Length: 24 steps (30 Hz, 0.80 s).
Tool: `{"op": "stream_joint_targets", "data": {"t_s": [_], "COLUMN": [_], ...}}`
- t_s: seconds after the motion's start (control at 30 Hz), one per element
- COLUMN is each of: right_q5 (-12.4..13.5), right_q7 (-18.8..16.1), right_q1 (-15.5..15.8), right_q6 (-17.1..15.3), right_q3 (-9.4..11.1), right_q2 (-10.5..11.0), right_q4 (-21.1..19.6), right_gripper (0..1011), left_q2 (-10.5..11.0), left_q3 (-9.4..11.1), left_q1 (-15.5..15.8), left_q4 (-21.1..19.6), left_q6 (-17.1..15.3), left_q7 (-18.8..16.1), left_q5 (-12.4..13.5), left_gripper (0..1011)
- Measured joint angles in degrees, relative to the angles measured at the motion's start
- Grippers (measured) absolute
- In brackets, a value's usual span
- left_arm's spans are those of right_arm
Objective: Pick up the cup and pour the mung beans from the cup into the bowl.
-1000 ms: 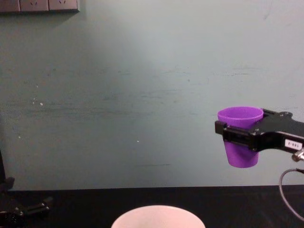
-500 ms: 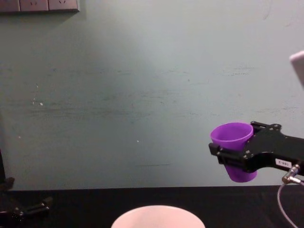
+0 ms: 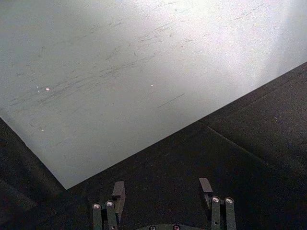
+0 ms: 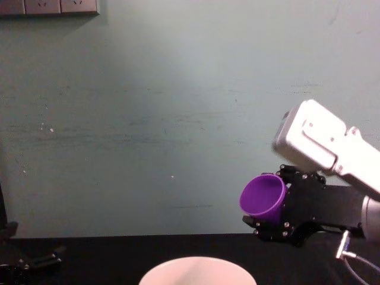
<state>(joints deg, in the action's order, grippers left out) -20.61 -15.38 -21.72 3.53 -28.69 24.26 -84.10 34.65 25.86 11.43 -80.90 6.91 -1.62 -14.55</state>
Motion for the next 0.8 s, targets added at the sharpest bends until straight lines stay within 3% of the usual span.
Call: {"op": "stream_joint_targets", "data": {"t_s": [0.47,0.7,0.8], "right_q5": [-18.5,-23.7,-24.7], "right_q7": [3.0,4.0,4.0], "right_q1": [-1.2,-1.3,-1.1], "right_q6": [-3.1,-3.2,-3.2], "right_q3": [-6.3,-7.8,-8.0], "right_q2": [1.8,2.2,2.2], "right_q4": [-1.8,-2.0,-2.1], "right_gripper": [739,739,738], "left_q2": [0.0,0.0,0.0], "left_q3": [0.0,0.0,0.0], "left_q1": [0.0,0.0,0.0], "left_q4": [0.0,0.0,0.0], "left_q6": [0.0,0.0,0.0], "left_q7": [0.0,0.0,0.0], "left_q5": [0.0,0.0,0.0], "left_gripper": [1000,1000,1000]}}
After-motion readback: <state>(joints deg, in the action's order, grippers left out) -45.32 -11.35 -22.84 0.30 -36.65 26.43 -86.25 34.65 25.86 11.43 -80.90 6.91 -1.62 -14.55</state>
